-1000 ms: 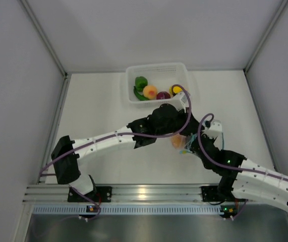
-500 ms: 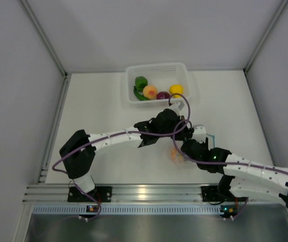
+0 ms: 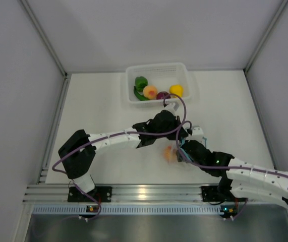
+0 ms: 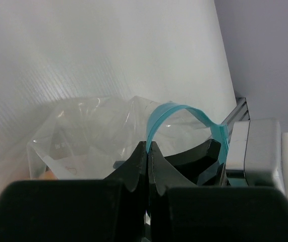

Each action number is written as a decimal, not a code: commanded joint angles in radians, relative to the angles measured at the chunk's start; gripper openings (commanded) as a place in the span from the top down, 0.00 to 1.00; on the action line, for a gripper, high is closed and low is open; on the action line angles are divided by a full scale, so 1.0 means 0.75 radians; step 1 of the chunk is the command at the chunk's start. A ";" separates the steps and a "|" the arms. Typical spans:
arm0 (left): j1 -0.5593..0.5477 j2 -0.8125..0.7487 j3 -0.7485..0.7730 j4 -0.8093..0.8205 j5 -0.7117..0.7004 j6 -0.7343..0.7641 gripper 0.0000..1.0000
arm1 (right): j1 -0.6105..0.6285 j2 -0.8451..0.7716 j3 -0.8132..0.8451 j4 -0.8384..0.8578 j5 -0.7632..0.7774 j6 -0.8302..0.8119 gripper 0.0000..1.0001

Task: Open the zip-top bag and remove the fake food

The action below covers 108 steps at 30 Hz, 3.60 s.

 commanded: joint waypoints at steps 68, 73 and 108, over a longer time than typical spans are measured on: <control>-0.059 -0.361 -0.486 0.263 -0.272 -0.198 1.00 | -0.391 0.328 0.572 -0.448 0.108 -0.493 0.42; -0.063 -0.383 -0.511 0.359 -0.225 -0.161 1.00 | -0.389 0.425 0.546 -0.403 0.061 -0.411 0.57; -0.135 -0.473 -0.703 0.357 -0.569 -0.282 1.00 | 0.079 0.392 0.399 -0.335 -0.389 -0.198 0.54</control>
